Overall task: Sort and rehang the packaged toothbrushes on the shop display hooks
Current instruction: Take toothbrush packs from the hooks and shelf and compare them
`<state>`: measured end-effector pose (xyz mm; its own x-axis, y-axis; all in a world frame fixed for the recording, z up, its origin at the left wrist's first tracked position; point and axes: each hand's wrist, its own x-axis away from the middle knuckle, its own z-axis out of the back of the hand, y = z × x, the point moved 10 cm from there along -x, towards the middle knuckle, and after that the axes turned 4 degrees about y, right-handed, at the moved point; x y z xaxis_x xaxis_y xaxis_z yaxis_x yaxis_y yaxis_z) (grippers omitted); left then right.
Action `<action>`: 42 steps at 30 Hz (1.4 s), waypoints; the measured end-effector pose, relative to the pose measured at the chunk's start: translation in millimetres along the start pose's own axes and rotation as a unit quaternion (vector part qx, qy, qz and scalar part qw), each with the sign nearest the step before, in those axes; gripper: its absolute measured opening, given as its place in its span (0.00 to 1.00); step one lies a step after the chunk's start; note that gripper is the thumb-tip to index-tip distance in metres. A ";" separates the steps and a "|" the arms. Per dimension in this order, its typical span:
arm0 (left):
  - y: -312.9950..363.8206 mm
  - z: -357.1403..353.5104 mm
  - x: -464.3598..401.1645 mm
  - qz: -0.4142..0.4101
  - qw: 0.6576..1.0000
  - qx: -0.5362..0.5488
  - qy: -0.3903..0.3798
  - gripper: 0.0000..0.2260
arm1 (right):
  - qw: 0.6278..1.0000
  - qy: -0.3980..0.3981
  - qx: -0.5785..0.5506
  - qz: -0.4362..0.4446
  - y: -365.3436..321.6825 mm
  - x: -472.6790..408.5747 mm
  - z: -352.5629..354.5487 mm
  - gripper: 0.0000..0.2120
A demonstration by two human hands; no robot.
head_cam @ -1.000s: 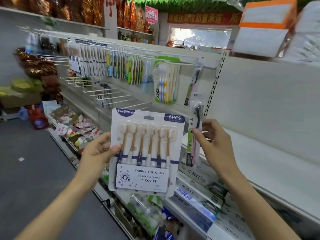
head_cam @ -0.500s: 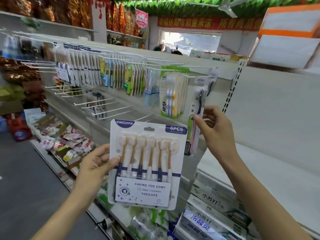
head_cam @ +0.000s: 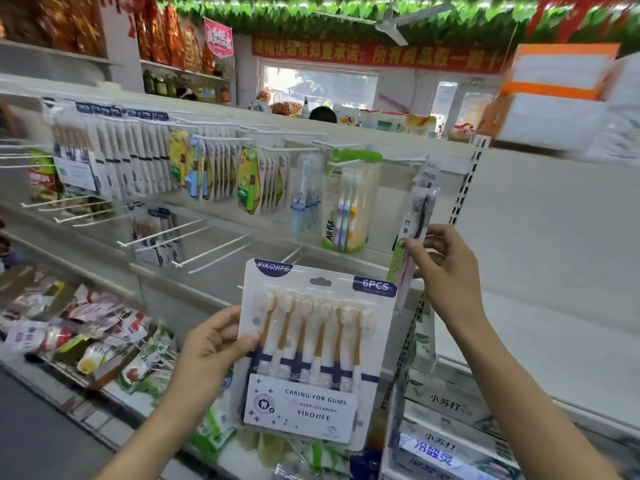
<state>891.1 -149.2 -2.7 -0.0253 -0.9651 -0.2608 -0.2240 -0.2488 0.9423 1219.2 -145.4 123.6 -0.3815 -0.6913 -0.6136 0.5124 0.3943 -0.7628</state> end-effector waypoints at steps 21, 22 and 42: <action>-3.7 -45.5 -38.1 0.015 0.997 0.044 -0.055 0.16 | 0.998 0.011 0.028 -0.055 75.1 -92.3 -19.6 0.13; -5.0 -47.0 -39.3 0.013 0.997 0.043 -0.055 0.16 | 0.998 0.013 0.024 -0.060 81.3 -98.4 -21.3 0.12; -35.8 -40.7 -46.3 0.028 0.998 0.054 0.004 0.16 | 0.986 0.058 -0.024 -0.154 154.6 -146.3 -31.0 0.10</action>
<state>940.0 -99.0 -15.9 -0.0328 -0.9780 -0.2062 -0.3257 -0.1845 0.9273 1330.5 35.5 89.1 -0.5997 -0.7104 -0.3684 0.3230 0.2063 -0.9236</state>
